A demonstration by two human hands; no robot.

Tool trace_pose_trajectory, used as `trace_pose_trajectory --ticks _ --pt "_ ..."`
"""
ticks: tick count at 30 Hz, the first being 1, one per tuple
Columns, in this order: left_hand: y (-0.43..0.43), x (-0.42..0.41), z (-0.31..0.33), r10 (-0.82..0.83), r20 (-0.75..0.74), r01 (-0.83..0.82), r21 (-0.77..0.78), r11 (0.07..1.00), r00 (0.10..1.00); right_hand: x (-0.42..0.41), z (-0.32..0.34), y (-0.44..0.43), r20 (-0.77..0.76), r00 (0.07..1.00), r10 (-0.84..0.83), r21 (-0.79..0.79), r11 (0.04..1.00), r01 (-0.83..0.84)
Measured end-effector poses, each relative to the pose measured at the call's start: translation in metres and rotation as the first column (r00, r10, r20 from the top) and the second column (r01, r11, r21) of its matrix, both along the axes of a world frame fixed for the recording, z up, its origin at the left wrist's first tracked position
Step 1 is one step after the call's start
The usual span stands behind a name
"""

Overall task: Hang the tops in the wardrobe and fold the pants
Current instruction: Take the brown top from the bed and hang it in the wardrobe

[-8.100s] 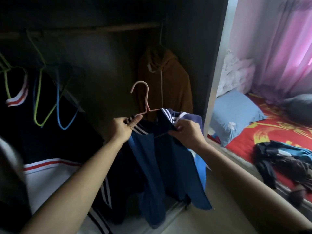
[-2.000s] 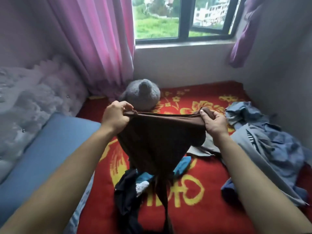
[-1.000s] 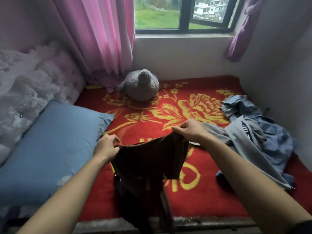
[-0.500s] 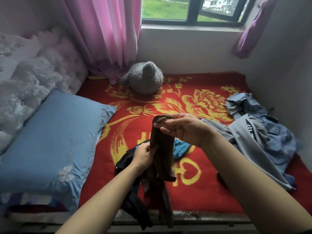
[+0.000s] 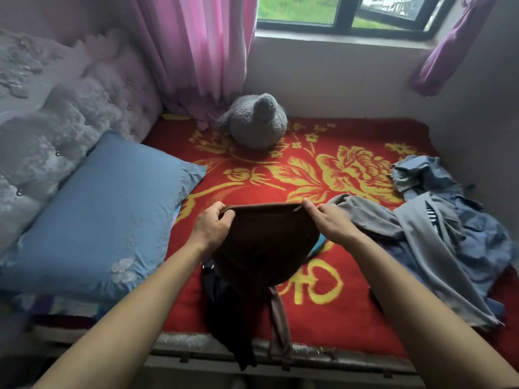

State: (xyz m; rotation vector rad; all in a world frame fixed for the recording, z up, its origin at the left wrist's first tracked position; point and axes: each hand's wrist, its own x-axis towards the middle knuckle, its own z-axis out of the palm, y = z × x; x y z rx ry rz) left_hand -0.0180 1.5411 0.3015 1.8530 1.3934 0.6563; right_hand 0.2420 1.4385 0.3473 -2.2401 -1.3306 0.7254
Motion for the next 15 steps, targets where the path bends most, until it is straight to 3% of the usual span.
trace_pose_trajectory --ticks 4,8,11,15 --pt "0.005 -0.009 0.012 -0.053 -0.336 0.105 0.139 0.985 0.940 -0.002 0.006 -0.009 -0.278 0.955 0.102 -0.003 0.994 -0.107" --pt "0.017 -0.020 0.012 -0.032 -0.561 0.195 0.234 0.952 0.827 0.008 0.003 -0.018 -0.080 0.997 0.022 -0.004 1.000 -0.022" --pt "0.022 -0.028 0.004 -0.035 -0.606 0.256 0.282 0.925 0.795 0.016 0.005 -0.025 -0.094 0.994 -0.052 0.051 0.997 0.057" --pt "0.022 -0.031 -0.012 -0.084 -0.717 0.382 0.265 0.885 0.692 0.019 0.012 -0.034 -0.073 0.997 -0.036 0.113 0.993 0.044"
